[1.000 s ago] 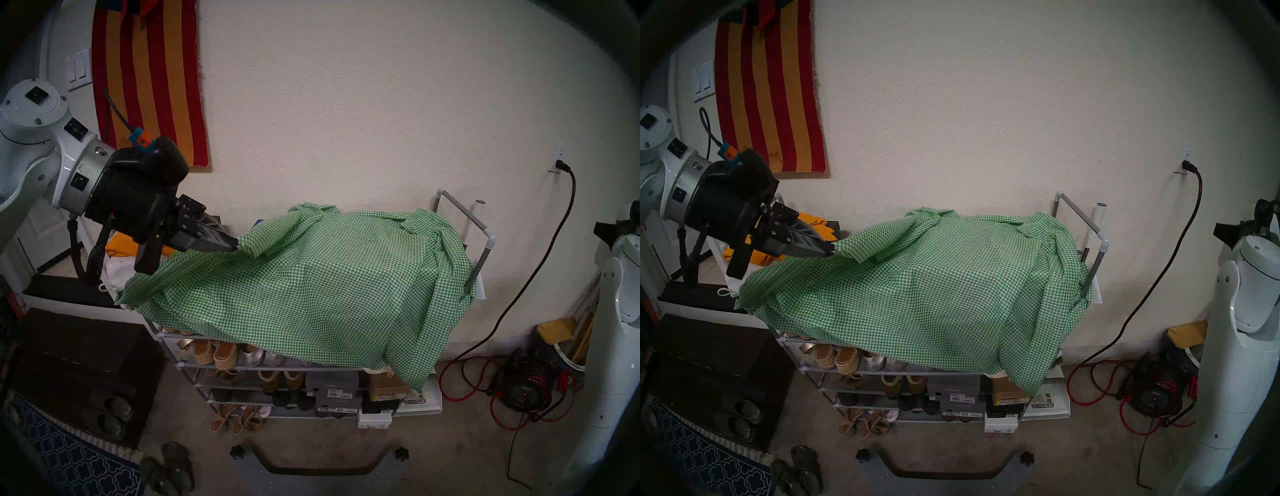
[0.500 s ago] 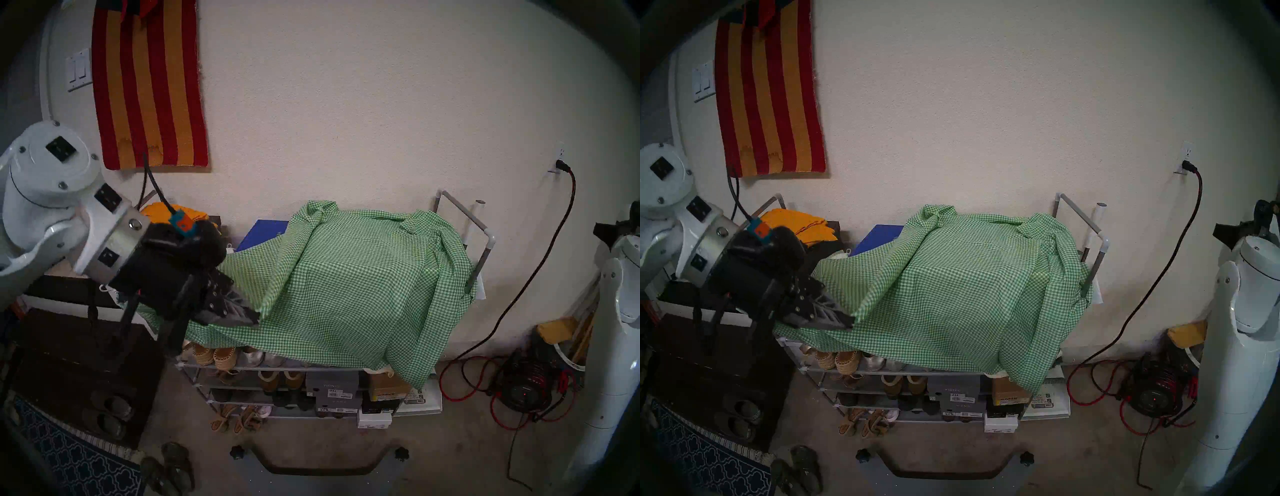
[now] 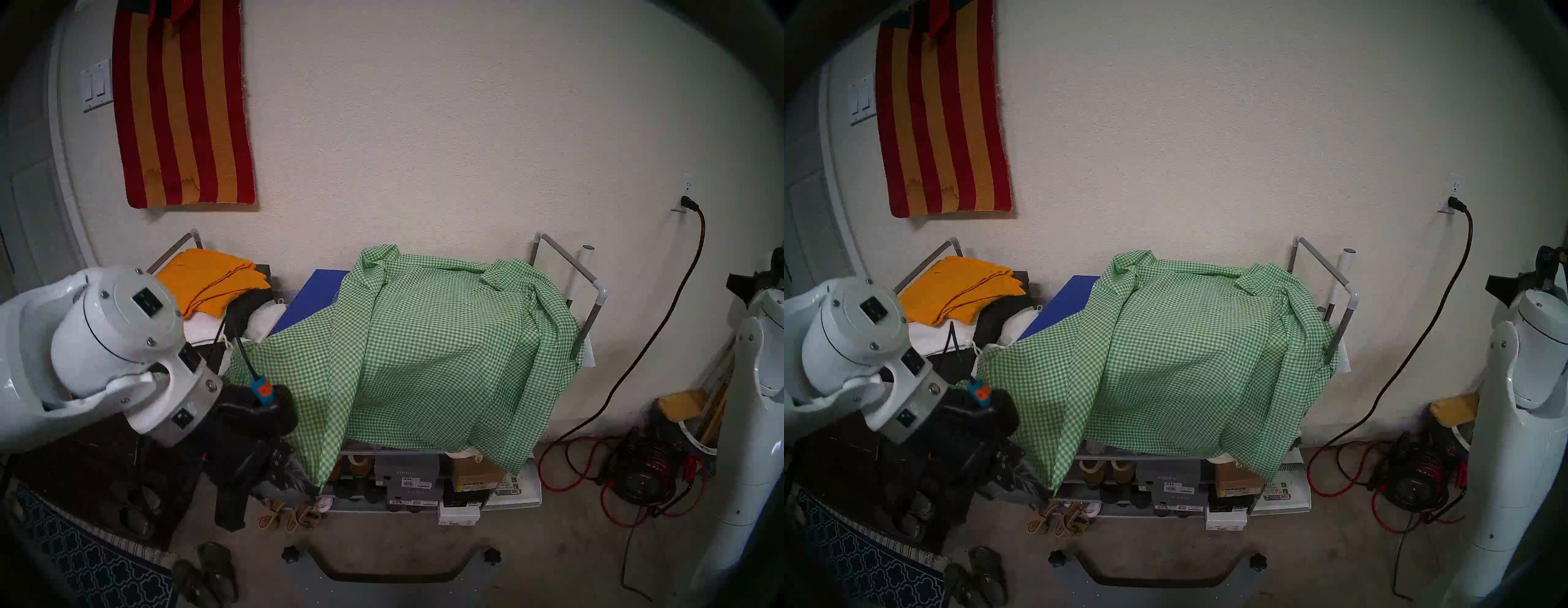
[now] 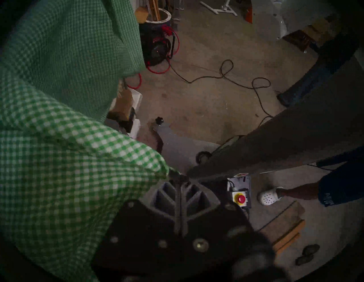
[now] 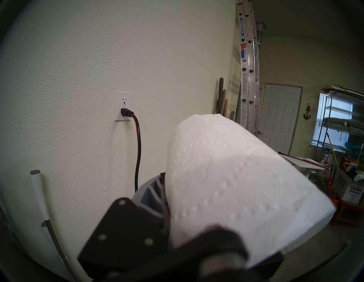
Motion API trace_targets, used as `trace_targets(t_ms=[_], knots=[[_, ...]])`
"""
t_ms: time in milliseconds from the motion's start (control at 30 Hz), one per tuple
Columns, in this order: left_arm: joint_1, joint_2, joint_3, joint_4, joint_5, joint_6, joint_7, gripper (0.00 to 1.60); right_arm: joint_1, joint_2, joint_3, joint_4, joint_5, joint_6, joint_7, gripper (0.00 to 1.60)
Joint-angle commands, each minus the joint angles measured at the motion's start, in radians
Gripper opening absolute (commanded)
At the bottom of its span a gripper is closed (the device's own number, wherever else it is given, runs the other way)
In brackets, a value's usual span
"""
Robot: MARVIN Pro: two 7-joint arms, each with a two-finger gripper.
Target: Lift the object off the cloth, cover the shoe rack with the cloth, put the object back
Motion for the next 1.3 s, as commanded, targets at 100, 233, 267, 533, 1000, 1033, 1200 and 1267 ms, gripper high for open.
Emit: trace_targets(t_ms=[100, 233, 267, 533, 1000, 1033, 1200, 1267], knots=[[0.136, -0.004, 0.146, 0.025, 0.072, 0.026, -0.023, 0.0, 0.001, 0.006, 0.001, -0.003, 0.002, -0.002, -0.004, 0.0], [0.182, -0.004, 0.223, 0.08, 0.122, 0.026, 0.001, 0.0, 0.0, 0.007, 0.001, -0.003, 0.006, -0.002, -0.007, 0.0], [0.185, -0.004, 0.243, 0.097, 0.131, 0.026, 0.004, 0.0, 0.0, 0.008, 0.001, -0.003, 0.007, -0.002, -0.007, 0.0], [0.278, -0.004, 0.372, 0.263, 0.247, 0.026, 0.031, 0.0, -0.002, 0.011, 0.001, -0.004, 0.015, -0.002, -0.014, 0.0], [0.34, -0.004, 0.491, 0.516, 0.464, -0.103, 0.024, 0.0, -0.002, 0.021, 0.001, -0.005, 0.03, -0.002, -0.026, 0.0], [0.341, -0.004, 0.492, 0.529, 0.475, -0.123, 0.02, 0.0, -0.002, 0.022, 0.001, -0.005, 0.031, -0.002, -0.027, 0.0], [0.339, -0.004, 0.486, 0.593, 0.525, -0.228, -0.006, 0.0, -0.001, 0.027, 0.001, -0.006, 0.039, -0.002, -0.033, 0.0], [0.338, -0.004, 0.482, 0.611, 0.542, -0.264, -0.013, 0.0, -0.001, 0.028, 0.001, -0.006, 0.042, -0.002, -0.035, 0.0]])
